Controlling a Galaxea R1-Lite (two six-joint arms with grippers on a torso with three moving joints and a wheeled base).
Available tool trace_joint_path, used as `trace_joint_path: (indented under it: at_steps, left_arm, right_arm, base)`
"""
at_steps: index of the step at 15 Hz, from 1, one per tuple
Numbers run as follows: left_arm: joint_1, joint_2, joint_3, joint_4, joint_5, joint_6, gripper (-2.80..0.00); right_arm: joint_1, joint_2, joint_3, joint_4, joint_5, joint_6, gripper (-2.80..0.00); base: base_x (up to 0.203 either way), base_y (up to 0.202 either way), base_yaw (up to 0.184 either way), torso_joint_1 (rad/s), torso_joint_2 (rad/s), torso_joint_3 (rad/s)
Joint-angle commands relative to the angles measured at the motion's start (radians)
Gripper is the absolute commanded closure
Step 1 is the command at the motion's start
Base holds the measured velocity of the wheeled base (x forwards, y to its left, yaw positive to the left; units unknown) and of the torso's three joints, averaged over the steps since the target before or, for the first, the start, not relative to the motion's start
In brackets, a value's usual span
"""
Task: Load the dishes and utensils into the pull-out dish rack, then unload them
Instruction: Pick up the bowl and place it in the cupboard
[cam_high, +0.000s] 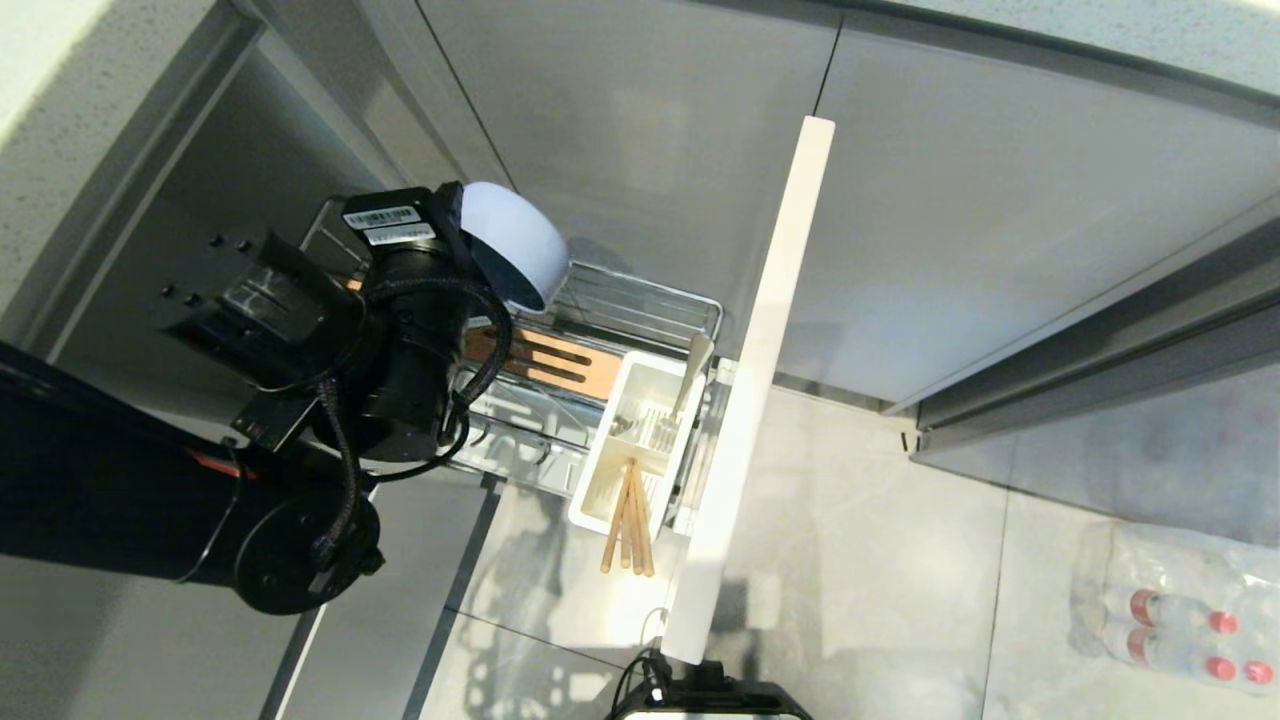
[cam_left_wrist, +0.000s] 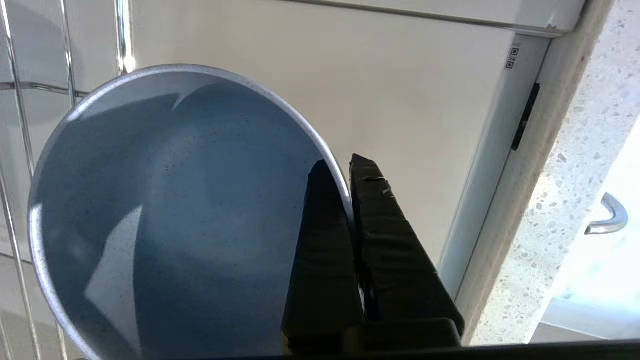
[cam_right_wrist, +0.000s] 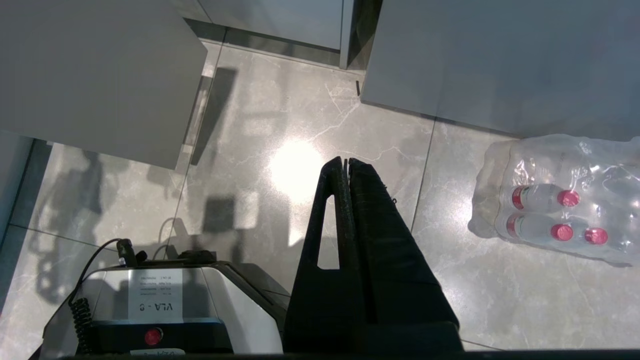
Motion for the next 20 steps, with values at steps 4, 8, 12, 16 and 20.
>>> trace_joint_path:
  at_steps: [4,8,12,16,20]
  left_arm:
    - [0.003,0.018,0.003,-0.011,0.002,-0.035,0.0]
    - [0.005,0.044,0.004,-0.011,-0.017,-0.058,0.0]
    - [0.011,0.06,0.002,-0.009,-0.022,-0.081,0.0]
    - [0.014,0.074,0.0,-0.009,-0.037,-0.093,0.0]
    - [0.015,0.082,-0.002,-0.003,-0.036,-0.093,0.0]
  right_arm:
    - [0.0,0.002,0.0,0.0,0.0,0.0,0.0]
    - [-0.001,0.002,0.0,0.0,0.0,0.0,0.0]
    - [0.0,0.002,0.0,0.0,0.0,0.0,0.0]
    - [-0.001,0.001,0.0,0.0,0.0,0.0,0.0]
    - [0.0,0.002,0.0,0.0,0.0,0.0,0.0]
  base:
    - [0.0,0.0,0.0,0.0,0.0,0.0]
    - [0.0,0.0,0.0,0.0,0.0,0.0]
    - [0.0,0.0,0.0,0.0,0.0,0.0]
    - [0.0,0.0,0.0,0.0,0.0,0.0]
    - [0.0,0.0,0.0,0.0,0.0,0.0]
